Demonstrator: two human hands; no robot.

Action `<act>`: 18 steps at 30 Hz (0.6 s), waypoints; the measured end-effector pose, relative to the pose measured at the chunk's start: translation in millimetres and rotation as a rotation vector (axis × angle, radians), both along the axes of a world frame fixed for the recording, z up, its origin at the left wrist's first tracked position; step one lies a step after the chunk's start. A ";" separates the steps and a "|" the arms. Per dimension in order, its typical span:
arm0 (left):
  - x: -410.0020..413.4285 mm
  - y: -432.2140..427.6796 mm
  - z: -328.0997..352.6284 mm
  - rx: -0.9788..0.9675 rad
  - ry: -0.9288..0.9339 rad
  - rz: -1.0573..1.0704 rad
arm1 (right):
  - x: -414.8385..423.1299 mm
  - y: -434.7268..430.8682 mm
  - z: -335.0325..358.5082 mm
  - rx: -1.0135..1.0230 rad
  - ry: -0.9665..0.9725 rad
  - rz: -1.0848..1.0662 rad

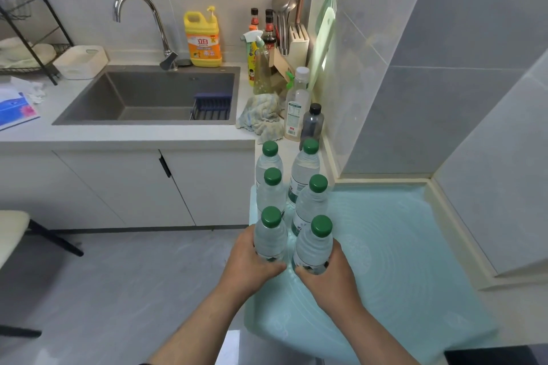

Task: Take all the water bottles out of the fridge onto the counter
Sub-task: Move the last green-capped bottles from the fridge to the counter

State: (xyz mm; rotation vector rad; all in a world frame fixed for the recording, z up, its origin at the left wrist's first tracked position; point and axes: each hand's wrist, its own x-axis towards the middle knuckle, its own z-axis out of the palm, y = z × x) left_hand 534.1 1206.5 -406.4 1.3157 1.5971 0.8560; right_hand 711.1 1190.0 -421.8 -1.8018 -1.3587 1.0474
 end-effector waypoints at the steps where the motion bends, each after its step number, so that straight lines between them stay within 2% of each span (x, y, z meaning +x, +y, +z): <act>1: -2.3 -2.9 4.2 -0.019 -0.003 0.005 | 0.4 -2.7 4.3 0.001 0.002 0.005; 7: -23.5 -15.9 38.1 -0.070 0.024 -0.008 | 0.3 -10.8 45.8 0.064 -0.015 0.004; 13: -59.6 -35.5 103.5 0.121 0.047 0.075 | -16.2 -19.6 133.6 0.288 -0.104 0.017; 18: -81.2 -56.5 138.2 0.208 0.025 0.087 | -46.3 -31.0 180.9 0.364 -0.125 0.110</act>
